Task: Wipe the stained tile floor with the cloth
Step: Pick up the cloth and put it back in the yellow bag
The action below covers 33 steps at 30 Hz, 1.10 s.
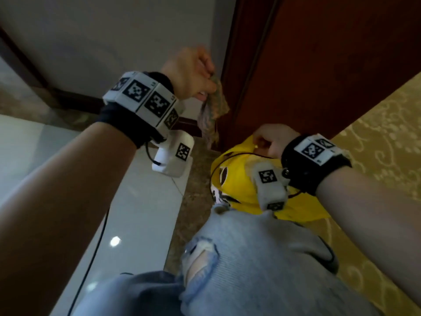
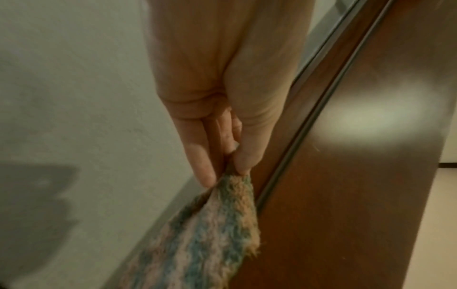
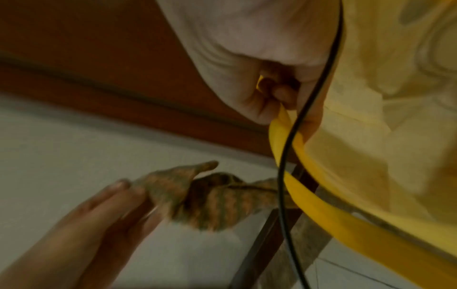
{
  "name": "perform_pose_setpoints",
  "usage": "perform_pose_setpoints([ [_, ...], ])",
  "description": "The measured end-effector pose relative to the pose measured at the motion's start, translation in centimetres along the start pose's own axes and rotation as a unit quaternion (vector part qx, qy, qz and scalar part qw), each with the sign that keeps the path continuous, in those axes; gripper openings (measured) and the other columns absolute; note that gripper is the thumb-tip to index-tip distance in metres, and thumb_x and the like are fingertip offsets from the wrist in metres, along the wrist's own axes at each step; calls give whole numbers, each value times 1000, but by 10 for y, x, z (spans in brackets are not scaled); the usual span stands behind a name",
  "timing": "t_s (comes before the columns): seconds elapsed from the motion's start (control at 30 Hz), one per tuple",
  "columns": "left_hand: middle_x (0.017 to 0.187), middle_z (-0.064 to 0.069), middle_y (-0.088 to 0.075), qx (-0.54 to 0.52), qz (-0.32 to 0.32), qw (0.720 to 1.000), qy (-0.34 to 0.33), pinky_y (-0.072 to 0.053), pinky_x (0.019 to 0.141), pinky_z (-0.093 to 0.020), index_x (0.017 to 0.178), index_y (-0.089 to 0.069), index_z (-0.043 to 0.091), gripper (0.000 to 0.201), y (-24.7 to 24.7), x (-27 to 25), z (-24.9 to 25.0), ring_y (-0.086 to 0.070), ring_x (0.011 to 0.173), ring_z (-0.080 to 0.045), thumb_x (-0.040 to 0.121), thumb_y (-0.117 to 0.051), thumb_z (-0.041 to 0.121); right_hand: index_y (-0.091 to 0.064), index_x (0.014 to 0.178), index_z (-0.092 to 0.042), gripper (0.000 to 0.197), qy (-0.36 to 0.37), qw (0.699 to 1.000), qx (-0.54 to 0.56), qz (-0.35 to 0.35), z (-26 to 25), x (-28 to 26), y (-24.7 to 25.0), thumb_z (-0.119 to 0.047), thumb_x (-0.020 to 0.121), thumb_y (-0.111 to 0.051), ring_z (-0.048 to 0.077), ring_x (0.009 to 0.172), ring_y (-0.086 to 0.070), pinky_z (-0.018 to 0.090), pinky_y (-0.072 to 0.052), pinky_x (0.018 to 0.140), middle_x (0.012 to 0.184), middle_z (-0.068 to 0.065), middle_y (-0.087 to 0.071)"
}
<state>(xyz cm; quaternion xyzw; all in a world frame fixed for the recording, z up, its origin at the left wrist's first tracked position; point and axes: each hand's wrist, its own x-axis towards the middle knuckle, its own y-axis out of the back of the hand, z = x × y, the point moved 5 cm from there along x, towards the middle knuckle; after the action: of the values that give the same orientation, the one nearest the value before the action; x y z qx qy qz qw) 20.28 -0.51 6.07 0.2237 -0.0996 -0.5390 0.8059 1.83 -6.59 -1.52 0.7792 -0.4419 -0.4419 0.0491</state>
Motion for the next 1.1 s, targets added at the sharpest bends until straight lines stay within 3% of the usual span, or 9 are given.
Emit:
perform_pose_setpoints([
  [0.07, 73, 6, -51, 24, 46, 998, 20, -49, 41, -9, 69, -44, 26, 34, 24, -6, -13, -55, 63, -7, 82, -66, 4, -43, 70, -14, 28, 22, 998, 48, -25, -24, -3, -22, 6, 90, -46, 10, 61, -47, 9, -44, 38, 73, 3, -45],
  [0.2, 83, 0, -61, 98, 146, 983, 58, -52, 41, -15, 67, -44, 26, 31, 72, -15, -35, -61, 62, -10, 80, -64, 7, -43, 71, -16, 24, 35, 989, 76, -125, -58, -18, -77, -3, 89, -50, 14, 63, -47, 25, -45, 56, 75, 2, -45],
  [0.3, 97, -6, -65, 131, 204, 966, 90, -59, 61, -31, 66, -43, 27, 32, 92, -27, -48, -67, 76, -20, 80, -63, 7, -46, 76, -13, 14, 39, 976, 125, -172, -72, -32, -105, -9, 89, -49, 17, 61, -39, 28, -35, 55, 74, 3, -40],
  [0.4, 97, -6, -65, 129, 244, 957, 91, -59, 81, -41, 65, -40, 30, 35, 103, -38, -55, -68, 93, -26, 81, -62, 7, -54, 88, -12, 16, 62, 955, 188, -221, -82, -35, -116, -3, 91, -41, 16, 66, -46, 29, -43, 65, 73, 1, -42],
  [0.53, 84, 1, -62, 66, 280, 956, 56, -60, 79, -40, 65, -42, 31, 35, 111, -37, -45, -69, 88, -21, 78, -65, 9, -46, 73, -14, 26, 43, 939, 302, -161, -74, -20, -103, -2, 93, -34, 14, 61, -43, 27, -42, 61, 68, 1, -39],
  [0.67, 70, 6, -56, -2, 239, 971, -24, -61, 69, -31, 66, -43, 29, 36, 96, -23, -13, -61, 67, -10, 77, -65, 3, -36, 68, -15, 31, -26, 945, 319, -64, -44, 2, -83, -4, 96, -33, 12, 60, -37, 25, -43, 50, 71, 2, -34],
  [0.77, 70, 5, -52, -58, 188, 979, -53, -61, 69, -30, 68, -43, 26, 37, 72, -12, 8, -61, 71, -12, 80, -66, 0, -40, 63, -7, 30, -110, 930, 341, -83, -15, 5, -86, 2, 90, -32, 22, 64, -41, 35, -47, 71, 70, 10, -39],
  [0.93, 78, -4, -52, -217, 107, 969, -51, -58, 68, -27, 74, -44, 17, 31, 26, -1, 23, -59, 77, -19, 85, -60, -7, -38, 65, -9, 30, -133, 910, 388, -57, 7, 13, -84, 7, 88, -26, 26, 79, -39, 40, -43, 97, 73, 9, -33],
  [1.1, 74, -3, -51, -297, 50, 952, -57, -53, 61, -21, 75, -43, 16, 30, 1, 4, 39, -56, 73, -15, 87, -57, -8, -35, 62, -10, 31, -157, 887, 429, -59, 22, 18, -87, 8, 83, -21, 31, 101, -42, 47, -44, 87, 77, 11, -35],
])
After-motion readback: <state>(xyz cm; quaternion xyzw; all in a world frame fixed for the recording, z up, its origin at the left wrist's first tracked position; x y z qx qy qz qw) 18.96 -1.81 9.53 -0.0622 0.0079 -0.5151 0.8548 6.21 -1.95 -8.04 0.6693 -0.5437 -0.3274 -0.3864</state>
